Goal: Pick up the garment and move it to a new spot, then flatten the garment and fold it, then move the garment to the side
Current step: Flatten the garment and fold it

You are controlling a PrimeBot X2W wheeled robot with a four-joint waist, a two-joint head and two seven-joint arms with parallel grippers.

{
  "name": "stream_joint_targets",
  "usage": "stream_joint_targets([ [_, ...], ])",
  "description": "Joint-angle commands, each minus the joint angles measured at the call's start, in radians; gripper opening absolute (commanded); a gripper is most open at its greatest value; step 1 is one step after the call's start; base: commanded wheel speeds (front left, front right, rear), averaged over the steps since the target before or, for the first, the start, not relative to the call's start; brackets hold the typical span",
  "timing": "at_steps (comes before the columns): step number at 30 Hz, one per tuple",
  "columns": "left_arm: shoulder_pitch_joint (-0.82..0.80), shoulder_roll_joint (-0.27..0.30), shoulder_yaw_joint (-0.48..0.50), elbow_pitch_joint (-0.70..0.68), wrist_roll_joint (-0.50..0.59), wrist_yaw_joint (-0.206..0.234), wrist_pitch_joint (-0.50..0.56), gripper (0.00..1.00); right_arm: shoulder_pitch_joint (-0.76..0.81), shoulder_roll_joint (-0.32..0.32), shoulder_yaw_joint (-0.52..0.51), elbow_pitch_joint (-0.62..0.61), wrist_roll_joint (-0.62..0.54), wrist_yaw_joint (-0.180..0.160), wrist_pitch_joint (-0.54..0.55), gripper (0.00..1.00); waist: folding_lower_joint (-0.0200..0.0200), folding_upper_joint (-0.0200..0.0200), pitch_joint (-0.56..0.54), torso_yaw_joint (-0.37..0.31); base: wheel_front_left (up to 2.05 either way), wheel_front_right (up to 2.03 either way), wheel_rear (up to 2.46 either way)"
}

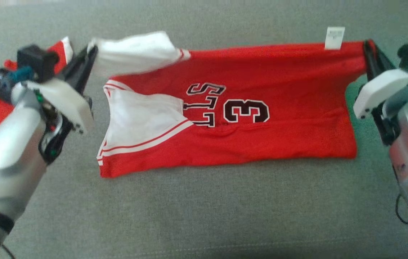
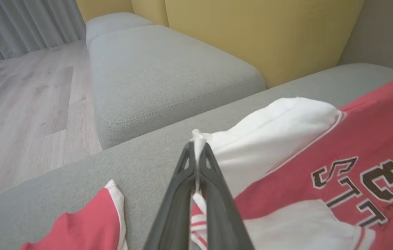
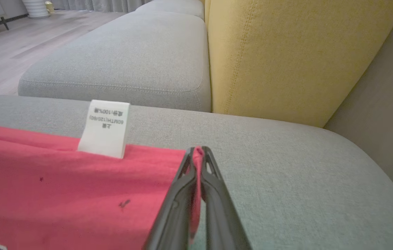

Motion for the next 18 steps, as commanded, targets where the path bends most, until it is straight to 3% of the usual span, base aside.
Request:
stream_joint_targets([
  [1, -0.005, 0.066, 0.032, -0.042, 0.003, 0.011, -0.004, 0.0, 0.026, -0.026, 0.043, -0.043, 0.032, 0.003, 0.02, 0.0, 0.0, -0.0001, -0.033, 0.002, 0.0, 0.0, 0.0],
  [5, 0.07, 0.112, 0.014, -0.117, -0.003, 0.028, 0.032, 0.0, 0.087, -0.071, 0.129, -0.093, 0.115, 0.003, 0.093, 0.0, 0.0, -0.0001, -0.07, 0.007, 0.0, 0.0, 0.0],
  [7, 0.156, 0.165, -0.009, -0.221, -0.018, 0.049, 0.093, 0.0, 0.154, -0.132, 0.213, -0.165, 0.217, 0.003, 0.185, 0.0, 0.0, -0.0001, -0.099, 0.015, 0.0, 0.0, 0.0],
  [13, 0.269, 0.232, -0.034, -0.399, -0.048, 0.105, 0.182, 0.0, 0.241, -0.226, 0.294, -0.277, 0.344, 0.003, 0.327, 0.0, 0.0, -0.0001, -0.125, 0.026, 0.0, 0.0, 0.0],
  [18, 0.315, 0.252, -0.054, -0.464, -0.041, 0.144, 0.208, 0.0, 0.28, -0.269, 0.327, -0.338, 0.391, 0.003, 0.405, 0.0, 0.0, -0.0001, -0.13, 0.026, 0.0, 0.0, 0.0],
])
